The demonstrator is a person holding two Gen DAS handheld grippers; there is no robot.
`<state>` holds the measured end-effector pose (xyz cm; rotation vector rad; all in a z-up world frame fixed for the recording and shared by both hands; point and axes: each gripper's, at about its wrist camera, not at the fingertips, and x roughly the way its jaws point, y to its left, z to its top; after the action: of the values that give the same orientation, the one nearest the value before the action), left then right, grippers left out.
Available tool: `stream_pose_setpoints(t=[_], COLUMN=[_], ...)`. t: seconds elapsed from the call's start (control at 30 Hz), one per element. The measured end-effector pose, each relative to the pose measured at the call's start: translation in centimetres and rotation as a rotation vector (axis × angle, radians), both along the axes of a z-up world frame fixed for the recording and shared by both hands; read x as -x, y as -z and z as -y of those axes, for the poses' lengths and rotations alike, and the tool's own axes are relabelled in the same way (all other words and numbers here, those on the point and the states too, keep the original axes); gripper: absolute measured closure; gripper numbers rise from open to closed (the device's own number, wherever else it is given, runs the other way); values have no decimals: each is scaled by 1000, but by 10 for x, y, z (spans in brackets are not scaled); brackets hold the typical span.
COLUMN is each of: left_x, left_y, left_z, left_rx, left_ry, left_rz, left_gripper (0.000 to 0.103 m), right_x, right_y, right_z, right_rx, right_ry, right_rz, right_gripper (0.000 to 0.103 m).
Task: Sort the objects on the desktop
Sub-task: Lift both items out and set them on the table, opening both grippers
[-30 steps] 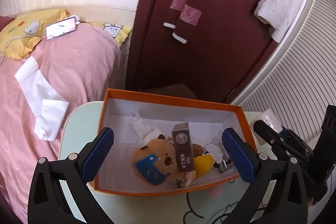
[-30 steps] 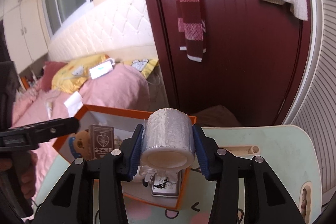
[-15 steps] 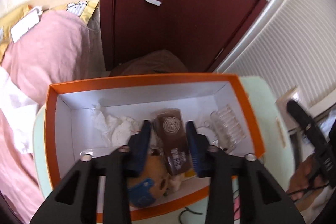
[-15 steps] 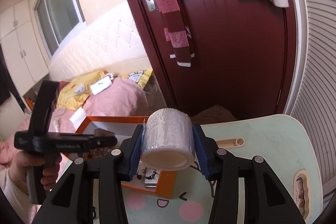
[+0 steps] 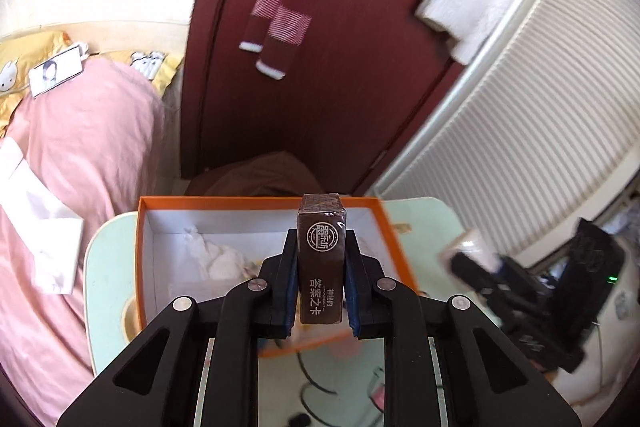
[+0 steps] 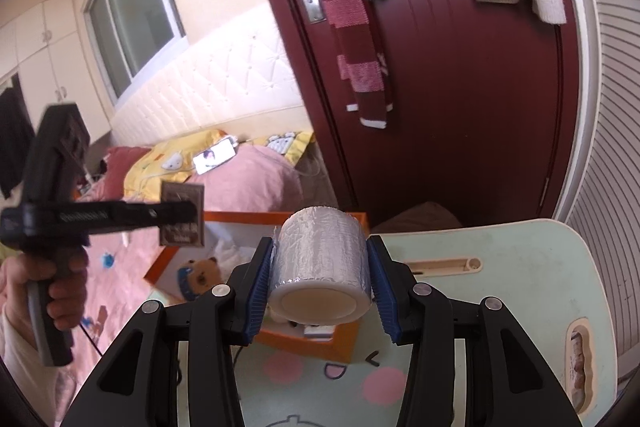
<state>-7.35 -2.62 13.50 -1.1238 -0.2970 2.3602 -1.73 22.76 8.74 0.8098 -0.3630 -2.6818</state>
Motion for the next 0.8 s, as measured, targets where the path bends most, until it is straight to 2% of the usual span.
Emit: stream_pose_setpoints(t=[0.07,0.17,0.27,0.43,0.6,0.7,0.8], left_x=[-15,-39,-63,-71,-61,-59,-62], left_y=[1,17,49,101,123,128,128], left_z=[2,1,-3,-3,-2,-3,1], left_rx=[8,-9,-37,-60,-142,-140,-118], left_ry=[22,67,84,38,20,9,-37], left_rz=[16,102,190,298,337,341,321], left_gripper=[82,82,82,82,82,82,74], right_x=[-7,-20,-33,-34,-25,-17,-10], right_y=[1,7,15,40,60,64,66], right_z=[6,14,20,25,38,51,64], right_rx=[-6,-14,-33,-125,-199,-242,-273], right_ry=[-26,-73,-100,-92,-124,-154,-180], right_rz=[15,52,107,301,411,429,436], right_gripper=[58,58,58,58,58,58,58])
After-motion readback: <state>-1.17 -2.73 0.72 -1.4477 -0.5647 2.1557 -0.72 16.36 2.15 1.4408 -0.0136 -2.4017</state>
